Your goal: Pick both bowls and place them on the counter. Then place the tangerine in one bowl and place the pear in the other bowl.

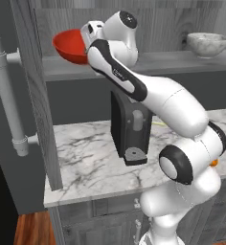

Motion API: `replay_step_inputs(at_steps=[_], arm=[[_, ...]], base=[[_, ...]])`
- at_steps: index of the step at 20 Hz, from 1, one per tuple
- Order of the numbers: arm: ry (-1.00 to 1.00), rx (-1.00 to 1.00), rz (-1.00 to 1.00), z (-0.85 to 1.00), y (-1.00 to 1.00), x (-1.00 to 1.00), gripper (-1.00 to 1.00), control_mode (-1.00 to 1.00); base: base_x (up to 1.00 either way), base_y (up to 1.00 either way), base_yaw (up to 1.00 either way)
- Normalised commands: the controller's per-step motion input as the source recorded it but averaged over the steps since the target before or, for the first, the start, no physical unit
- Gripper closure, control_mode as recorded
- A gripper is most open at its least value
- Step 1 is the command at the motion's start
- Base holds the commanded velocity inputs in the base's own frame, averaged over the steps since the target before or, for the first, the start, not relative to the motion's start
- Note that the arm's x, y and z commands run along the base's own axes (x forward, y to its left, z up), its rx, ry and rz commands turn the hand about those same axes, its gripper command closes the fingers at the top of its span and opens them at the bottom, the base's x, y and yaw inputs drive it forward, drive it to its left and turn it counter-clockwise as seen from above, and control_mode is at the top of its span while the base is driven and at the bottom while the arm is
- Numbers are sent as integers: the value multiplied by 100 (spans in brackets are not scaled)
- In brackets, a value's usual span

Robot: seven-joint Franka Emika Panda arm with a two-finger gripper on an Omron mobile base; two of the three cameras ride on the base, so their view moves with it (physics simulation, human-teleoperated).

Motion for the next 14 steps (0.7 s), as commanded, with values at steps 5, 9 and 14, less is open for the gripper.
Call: replay_step_inputs(at_steps=[5, 9, 14], arm=[[-3, 6, -5, 0, -36, -47, 100, -100], [-1, 4, -5, 0, -27, -41, 100, -100], [-2, 8, -5, -1, -37, -42, 100, -100]], base=[[0, 0, 0], [0, 0, 0], [0, 0, 0]])
